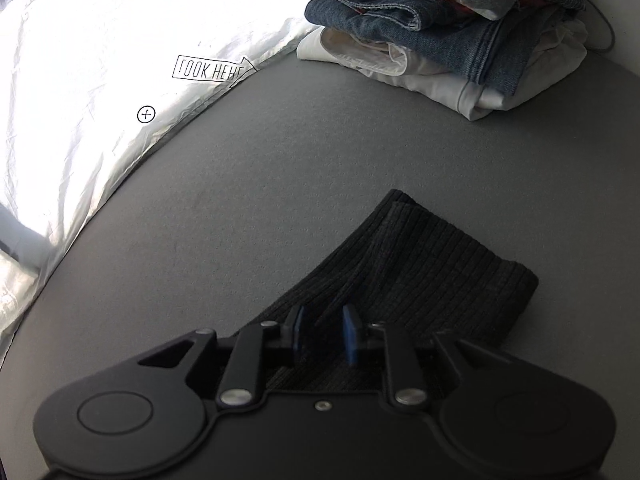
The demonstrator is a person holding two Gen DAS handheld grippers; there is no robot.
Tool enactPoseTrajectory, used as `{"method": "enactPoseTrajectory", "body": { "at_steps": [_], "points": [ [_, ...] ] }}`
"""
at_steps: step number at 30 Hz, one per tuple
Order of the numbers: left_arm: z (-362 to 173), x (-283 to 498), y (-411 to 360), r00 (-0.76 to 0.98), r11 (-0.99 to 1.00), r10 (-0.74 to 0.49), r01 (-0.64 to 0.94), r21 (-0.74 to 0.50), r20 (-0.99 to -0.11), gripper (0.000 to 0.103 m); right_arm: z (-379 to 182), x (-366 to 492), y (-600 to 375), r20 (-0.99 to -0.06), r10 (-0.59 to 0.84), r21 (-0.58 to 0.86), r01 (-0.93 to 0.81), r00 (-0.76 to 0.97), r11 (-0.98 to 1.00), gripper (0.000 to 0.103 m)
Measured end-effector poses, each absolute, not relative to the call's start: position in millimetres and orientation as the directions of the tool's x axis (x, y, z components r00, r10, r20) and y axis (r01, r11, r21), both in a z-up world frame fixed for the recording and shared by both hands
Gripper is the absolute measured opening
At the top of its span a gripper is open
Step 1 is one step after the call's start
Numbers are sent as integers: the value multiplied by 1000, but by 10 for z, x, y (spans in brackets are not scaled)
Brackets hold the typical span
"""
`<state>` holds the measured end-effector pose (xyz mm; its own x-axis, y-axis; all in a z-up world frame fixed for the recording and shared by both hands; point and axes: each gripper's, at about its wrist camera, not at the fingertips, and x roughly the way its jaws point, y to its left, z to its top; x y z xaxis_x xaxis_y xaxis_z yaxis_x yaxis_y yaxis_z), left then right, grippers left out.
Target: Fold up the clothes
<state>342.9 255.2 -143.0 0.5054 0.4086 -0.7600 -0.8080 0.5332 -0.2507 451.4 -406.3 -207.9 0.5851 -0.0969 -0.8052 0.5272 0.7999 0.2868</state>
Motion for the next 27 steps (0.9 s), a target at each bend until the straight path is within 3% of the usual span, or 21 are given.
{"method": "enactPoseTrajectory", "body": {
  "at_steps": [8, 11, 15, 21, 27],
  "points": [
    [-1438, 3354, 2543, 517, 526, 406, -807, -269, -754, 5, -2030, 4756, -3695, -838, -224, 42, 468, 498, 883, 31],
    [-1441, 3301, 2540, 519, 517, 408, -809, -278, -751, 5, -2034, 4781, -3624, -836, -267, -18, 463, 479, 886, 27],
    [-1454, 3204, 2558, 524, 501, 408, -813, -297, -748, 5, -2029, 4708, -3700, -831, -278, -9, 487, 481, 873, 5],
    [-1418, 3099, 2585, 538, 489, 412, -811, -320, -735, 4, -1899, 4425, -3835, -768, -264, 107, 522, 584, 846, 3],
    [-1266, 3043, 2605, 587, 482, 416, -790, -380, -695, 4, -1601, 4262, -3837, -666, -315, 106, 503, 676, 858, 3]
  ]
}}
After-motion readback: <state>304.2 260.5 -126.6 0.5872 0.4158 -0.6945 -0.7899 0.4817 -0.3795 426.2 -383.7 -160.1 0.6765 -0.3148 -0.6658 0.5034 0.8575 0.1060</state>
